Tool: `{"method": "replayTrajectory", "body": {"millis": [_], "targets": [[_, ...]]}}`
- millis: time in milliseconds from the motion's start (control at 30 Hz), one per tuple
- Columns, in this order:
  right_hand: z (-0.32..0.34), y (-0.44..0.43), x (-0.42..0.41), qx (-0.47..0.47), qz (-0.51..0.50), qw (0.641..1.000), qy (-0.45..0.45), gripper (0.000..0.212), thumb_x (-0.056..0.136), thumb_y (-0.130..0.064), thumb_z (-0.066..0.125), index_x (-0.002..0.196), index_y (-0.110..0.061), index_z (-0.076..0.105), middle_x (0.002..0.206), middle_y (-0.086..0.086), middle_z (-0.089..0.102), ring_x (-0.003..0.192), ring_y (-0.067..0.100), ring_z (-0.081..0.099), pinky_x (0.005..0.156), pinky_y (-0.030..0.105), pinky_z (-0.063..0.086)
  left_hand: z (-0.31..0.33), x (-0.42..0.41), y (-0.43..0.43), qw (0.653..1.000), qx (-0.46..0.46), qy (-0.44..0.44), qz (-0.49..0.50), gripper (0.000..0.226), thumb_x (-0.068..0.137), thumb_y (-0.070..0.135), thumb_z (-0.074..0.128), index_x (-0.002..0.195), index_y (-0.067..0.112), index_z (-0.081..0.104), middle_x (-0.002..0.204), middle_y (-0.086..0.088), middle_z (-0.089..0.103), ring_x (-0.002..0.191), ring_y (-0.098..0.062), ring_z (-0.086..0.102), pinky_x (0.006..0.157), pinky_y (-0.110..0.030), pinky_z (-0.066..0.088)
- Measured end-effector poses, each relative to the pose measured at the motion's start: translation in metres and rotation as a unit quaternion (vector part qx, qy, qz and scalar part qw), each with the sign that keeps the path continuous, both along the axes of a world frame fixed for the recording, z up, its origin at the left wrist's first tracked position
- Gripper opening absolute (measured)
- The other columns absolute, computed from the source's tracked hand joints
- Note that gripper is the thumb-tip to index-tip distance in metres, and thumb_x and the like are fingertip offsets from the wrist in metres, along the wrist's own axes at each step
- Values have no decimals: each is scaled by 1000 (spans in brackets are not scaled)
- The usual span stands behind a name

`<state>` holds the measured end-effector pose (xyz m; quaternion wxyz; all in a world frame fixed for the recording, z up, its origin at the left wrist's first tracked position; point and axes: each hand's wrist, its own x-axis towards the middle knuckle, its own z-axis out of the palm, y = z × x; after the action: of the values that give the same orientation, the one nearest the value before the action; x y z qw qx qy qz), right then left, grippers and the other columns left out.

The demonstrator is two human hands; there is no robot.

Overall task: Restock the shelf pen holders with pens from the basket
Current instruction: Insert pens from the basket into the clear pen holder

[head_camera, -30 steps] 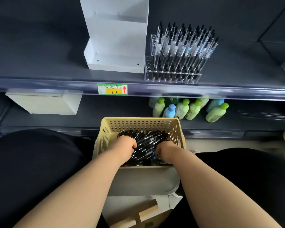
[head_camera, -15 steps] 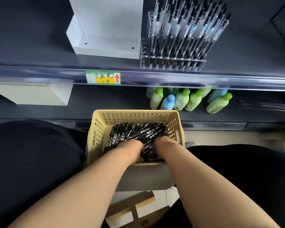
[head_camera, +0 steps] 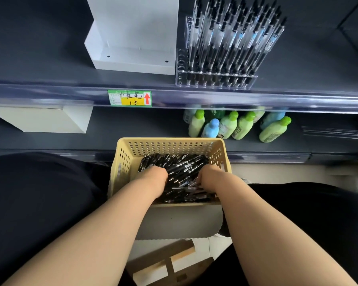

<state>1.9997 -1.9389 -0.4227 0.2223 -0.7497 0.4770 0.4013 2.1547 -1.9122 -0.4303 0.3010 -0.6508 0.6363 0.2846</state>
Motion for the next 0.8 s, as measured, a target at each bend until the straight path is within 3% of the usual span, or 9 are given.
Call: {"method": "replayTrajectory", "body": {"millis": [100, 233, 367, 467, 600, 733, 800], "targets": [[8, 4, 3, -3, 0, 999, 39, 38, 99, -17, 40, 136, -12, 47, 137, 5, 49, 122, 22, 49, 95, 28, 43, -1, 2, 2, 999, 40, -19, 17, 29, 84, 4, 61, 112, 10, 64, 124, -10, 55, 94, -23, 59, 86, -31, 51], [12, 7, 2, -24, 62, 996, 62, 36, 98, -7, 38, 133, -6, 48, 136, 10, 47, 125, 26, 45, 100, 31, 40, 1, 4, 5, 999, 6, -22, 38, 25, 83, -1, 59, 106, 8, 62, 107, -7, 59, 83, -22, 55, 71, -27, 47], [11, 7, 5, -55, -46, 997, 30, 36, 99, -8, 38, 133, -2, 46, 139, 13, 44, 128, 27, 43, 102, 32, 38, -2, -3, 0, 999, 29, 9, 38, 17, 82, 9, 66, 98, 12, 68, 102, -3, 62, 84, -23, 59, 81, -30, 52], [12, 6, 6, -35, 59, 997, 35, 33, 97, -10, 42, 128, -2, 50, 133, 14, 51, 123, 28, 48, 97, 31, 40, -7, -9, 1, 997, 35, 44, 45, 22, 86, 16, 64, 107, 21, 70, 114, -2, 62, 98, -25, 60, 79, -26, 47], [10, 12, 10, -36, -48, 998, 25, 35, 99, -9, 38, 131, -4, 48, 134, 12, 47, 124, 27, 45, 99, 31, 40, -16, -12, 8, 997, 21, 78, 3, 24, 88, 22, 62, 111, 26, 68, 121, 0, 61, 105, -22, 59, 75, -22, 41], [2, 7, 10, -13, -142, 990, -15, 35, 99, -11, 38, 131, -2, 47, 135, 14, 47, 123, 26, 48, 81, 10, 45, -17, -15, 10, 998, 25, 64, -7, 24, 88, 24, 61, 111, 27, 66, 119, 1, 61, 106, -23, 59, 86, -28, 48], [3, 3, 8, -19, -121, 992, -17, 33, 97, -19, 47, 128, -7, 52, 130, 9, 52, 117, 23, 52, 87, 19, 45, -16, -14, 11, 997, 28, 59, -31, 25, 89, 24, 56, 113, 22, 65, 118, 0, 62, 107, -23, 59, 90, -32, 49]]}}
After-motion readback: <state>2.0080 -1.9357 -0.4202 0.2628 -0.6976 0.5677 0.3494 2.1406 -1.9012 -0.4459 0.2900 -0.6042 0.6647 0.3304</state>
